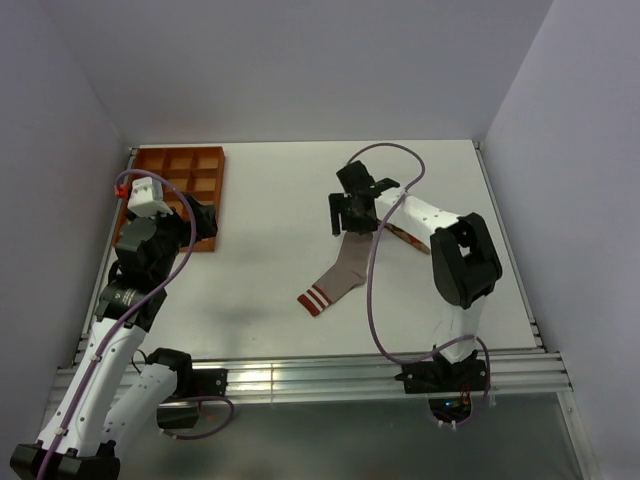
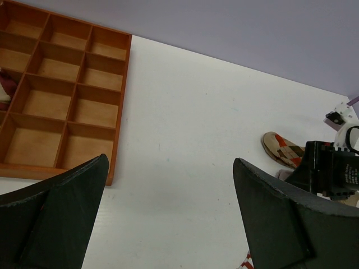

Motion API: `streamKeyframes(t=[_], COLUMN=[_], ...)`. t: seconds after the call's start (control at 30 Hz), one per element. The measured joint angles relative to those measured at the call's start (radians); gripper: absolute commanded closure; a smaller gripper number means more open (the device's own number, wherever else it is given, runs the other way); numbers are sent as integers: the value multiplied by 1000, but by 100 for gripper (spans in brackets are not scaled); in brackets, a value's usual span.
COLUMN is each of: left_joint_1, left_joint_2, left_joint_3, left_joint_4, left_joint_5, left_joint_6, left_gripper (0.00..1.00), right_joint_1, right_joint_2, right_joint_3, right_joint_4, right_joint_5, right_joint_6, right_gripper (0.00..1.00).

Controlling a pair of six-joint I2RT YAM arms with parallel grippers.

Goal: Roll the socks
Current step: Adjust the sock at the center of the board.

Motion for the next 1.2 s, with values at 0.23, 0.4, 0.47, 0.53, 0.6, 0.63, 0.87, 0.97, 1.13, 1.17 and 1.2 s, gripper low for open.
streamKeyframes(t=[0.23, 0.4, 0.47, 0.53, 0.6, 0.63, 0.87, 0.97, 1.13, 1.17, 1.2], left_joint_1=[0, 0, 0, 0, 0, 0, 0, 0, 0, 0, 0], left_joint_2=[0, 1, 4, 8, 11, 11, 14, 19, 24, 25, 25], left_joint_3=[0, 0, 0, 0, 0, 0, 0, 0, 0, 0, 0], left_joint_4=[0, 0, 0, 0, 0, 0, 0, 0, 0, 0, 0], left_joint_5=[0, 1, 1, 2, 3, 3, 3, 3, 3, 3, 3], left_joint_6=[0, 0, 0, 0, 0, 0, 0, 0, 0, 0, 0], left_gripper=[1, 0, 1, 0, 1, 0, 0, 1, 0, 0, 1], right_joint_1=[-6, -4, -1, 5, 16, 24, 80, 96, 99, 99, 99], right_joint_2=[106, 181, 216, 234, 260, 279, 399, 445, 506, 515, 528], right_joint_3=[45, 71, 112, 149, 193, 220, 396, 471, 578, 599, 624], right_joint_4=[20, 42, 37, 44, 50, 50, 43, 40, 14, 13, 5], right_joint_5=[-20, -59, -67, -81, -98, -105, -149, -158, -172, -172, -172], right_joint_6=[5, 4, -2, -12, -35, -51, -131, -140, -143, -144, -144], right_gripper=[25, 25, 25, 25, 24, 24, 24, 24, 24, 24, 24])
